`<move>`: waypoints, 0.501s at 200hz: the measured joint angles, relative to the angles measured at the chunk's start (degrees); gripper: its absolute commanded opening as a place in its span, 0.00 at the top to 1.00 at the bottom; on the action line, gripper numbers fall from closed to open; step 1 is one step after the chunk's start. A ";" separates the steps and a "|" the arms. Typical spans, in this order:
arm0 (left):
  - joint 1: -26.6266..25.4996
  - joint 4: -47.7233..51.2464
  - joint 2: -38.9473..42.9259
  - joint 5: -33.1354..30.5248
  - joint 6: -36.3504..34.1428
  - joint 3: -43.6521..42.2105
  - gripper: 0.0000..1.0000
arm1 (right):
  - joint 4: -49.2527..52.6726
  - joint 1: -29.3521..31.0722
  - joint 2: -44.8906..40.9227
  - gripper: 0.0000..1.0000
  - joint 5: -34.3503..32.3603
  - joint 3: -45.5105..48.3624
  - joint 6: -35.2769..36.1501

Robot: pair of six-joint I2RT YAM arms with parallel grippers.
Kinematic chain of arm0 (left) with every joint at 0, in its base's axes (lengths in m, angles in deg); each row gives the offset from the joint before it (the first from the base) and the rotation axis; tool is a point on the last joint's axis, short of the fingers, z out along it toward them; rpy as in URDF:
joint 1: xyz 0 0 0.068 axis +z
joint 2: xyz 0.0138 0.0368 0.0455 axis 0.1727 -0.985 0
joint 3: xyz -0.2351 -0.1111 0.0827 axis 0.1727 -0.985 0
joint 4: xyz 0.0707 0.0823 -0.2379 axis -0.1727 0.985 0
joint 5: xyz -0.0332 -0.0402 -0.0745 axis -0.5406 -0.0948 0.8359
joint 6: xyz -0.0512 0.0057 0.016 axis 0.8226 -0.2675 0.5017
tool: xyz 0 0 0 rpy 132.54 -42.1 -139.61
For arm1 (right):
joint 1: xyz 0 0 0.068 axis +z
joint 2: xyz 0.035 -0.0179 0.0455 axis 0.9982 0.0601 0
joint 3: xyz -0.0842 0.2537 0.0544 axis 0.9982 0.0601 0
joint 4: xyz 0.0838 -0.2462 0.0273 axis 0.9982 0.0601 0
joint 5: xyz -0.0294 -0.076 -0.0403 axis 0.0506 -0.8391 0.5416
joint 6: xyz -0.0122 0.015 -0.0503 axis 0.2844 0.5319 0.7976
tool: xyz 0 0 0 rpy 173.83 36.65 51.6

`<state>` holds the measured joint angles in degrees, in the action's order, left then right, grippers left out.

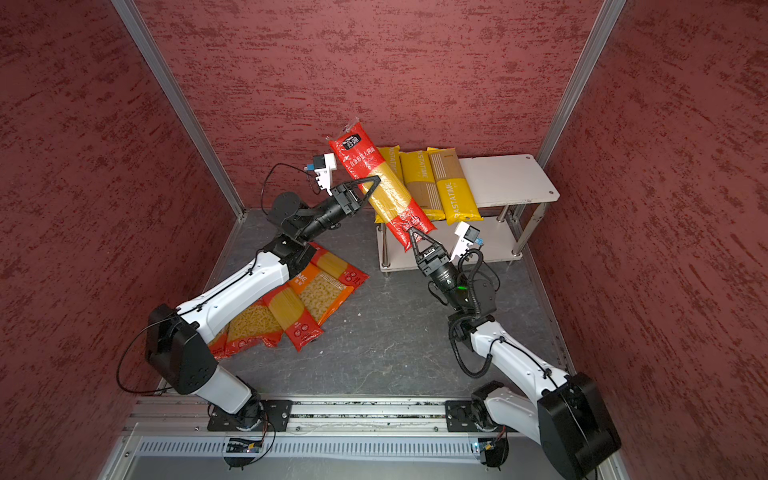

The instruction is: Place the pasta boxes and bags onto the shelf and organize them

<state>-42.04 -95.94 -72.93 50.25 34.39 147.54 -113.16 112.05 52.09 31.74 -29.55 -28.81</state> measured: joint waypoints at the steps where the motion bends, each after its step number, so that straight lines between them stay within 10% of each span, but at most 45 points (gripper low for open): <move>1: 0.02 0.00 0.00 0.02 0.02 0.00 0.67 | 0.02 -0.02 0.00 0.97 0.02 -0.02 0.00; 100: 0.22 -0.94 0.02 0.02 -0.04 -0.07 0.41 | -0.04 -4.24 1.46 1.00 -0.02 -3.34 -1.01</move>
<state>-41.82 -96.88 -72.91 50.27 34.35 147.47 -113.20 107.81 53.55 31.71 -32.89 -29.82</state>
